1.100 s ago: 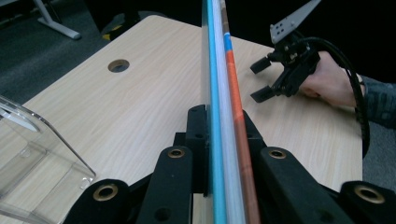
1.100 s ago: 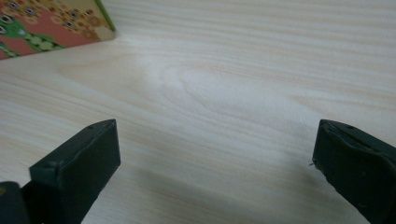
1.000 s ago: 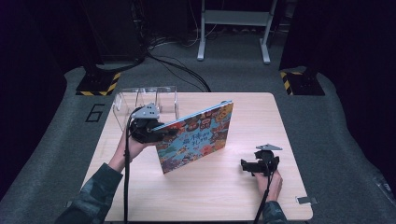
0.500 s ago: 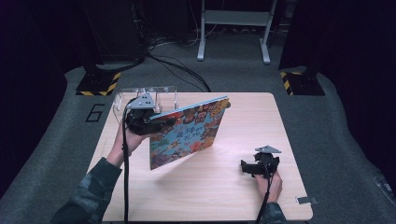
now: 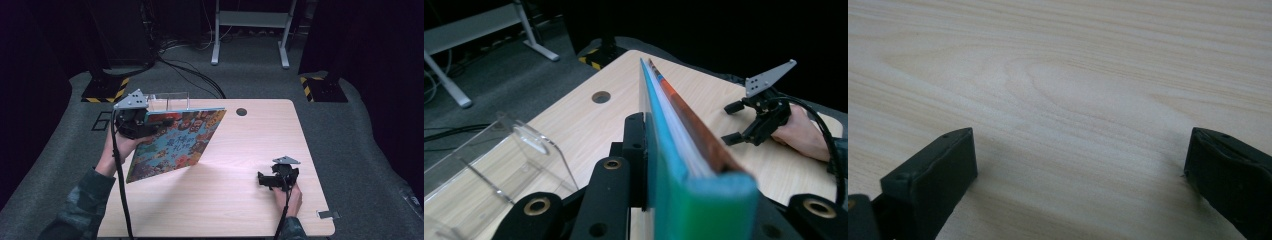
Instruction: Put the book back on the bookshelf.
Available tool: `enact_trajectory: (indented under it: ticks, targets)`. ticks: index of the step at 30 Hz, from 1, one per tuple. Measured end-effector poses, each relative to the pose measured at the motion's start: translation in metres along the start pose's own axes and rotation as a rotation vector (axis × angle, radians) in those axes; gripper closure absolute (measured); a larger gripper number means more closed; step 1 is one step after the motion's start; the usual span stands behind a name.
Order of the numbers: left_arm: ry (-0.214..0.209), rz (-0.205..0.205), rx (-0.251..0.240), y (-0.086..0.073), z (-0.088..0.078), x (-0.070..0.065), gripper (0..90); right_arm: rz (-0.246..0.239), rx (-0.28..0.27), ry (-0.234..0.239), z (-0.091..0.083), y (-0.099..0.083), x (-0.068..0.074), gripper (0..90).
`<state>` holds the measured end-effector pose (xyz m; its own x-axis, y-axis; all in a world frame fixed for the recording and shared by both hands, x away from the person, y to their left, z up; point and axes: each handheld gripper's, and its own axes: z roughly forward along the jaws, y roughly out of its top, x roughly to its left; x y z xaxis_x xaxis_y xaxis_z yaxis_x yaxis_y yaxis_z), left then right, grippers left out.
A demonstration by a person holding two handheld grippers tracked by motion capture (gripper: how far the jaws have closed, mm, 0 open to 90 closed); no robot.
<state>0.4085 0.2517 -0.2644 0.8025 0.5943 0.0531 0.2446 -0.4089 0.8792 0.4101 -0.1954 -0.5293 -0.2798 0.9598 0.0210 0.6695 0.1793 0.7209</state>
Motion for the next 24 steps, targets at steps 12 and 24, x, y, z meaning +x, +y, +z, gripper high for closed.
enact_trajectory:
  ticks: [12, 24]
  targets:
    - [0.083, -0.045, -0.045, -0.003, -0.039, 0.018, 80.7, -0.005, 0.0, -0.002, 0.001, 0.0, 0.001, 0.0]
    - [0.21, -0.1, -0.056, -0.013, -0.074, 0.043, 80.7, -0.003, 0.001, -0.004, 0.001, 0.0, 0.001, 0.0]
